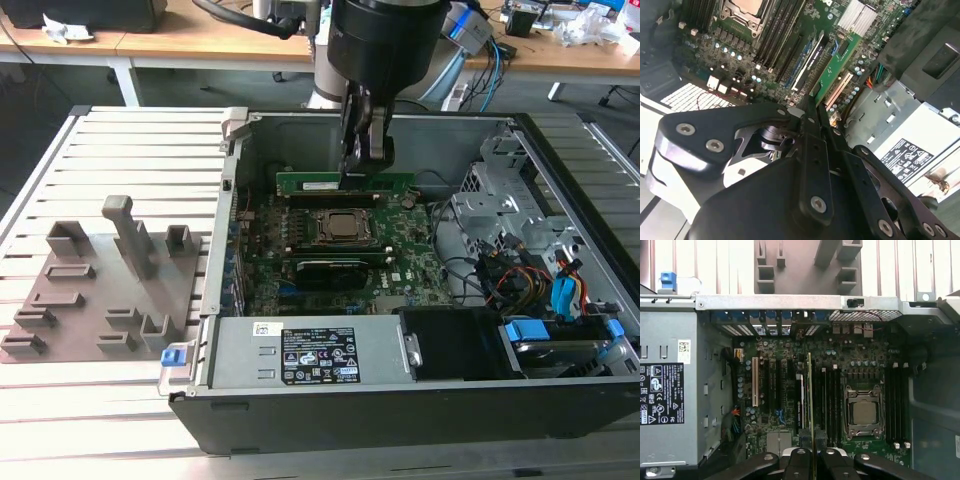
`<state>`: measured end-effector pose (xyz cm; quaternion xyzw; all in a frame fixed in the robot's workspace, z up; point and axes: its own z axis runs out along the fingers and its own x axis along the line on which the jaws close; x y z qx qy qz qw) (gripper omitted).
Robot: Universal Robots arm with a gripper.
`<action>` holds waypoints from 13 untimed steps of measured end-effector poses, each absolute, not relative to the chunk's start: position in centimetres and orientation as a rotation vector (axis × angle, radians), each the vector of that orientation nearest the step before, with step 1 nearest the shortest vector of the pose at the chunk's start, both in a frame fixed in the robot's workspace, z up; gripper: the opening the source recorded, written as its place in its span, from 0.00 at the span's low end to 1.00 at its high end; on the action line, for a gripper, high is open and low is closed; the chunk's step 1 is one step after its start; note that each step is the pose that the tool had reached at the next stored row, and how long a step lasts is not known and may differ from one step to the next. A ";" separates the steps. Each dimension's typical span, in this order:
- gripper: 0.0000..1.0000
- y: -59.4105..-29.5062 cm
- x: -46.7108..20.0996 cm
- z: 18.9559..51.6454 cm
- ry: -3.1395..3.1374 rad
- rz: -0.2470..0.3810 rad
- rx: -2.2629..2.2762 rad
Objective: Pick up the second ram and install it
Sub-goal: 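Insert the second ram into the second slot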
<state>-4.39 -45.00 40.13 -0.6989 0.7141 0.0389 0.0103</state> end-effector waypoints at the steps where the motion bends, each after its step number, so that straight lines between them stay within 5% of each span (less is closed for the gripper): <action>1: 0.14 -45.0 -4.4 40.1 2.229 0.122 -2.181; 13: 0.14 -44.2 -3.3 39.1 2.230 0.124 -2.183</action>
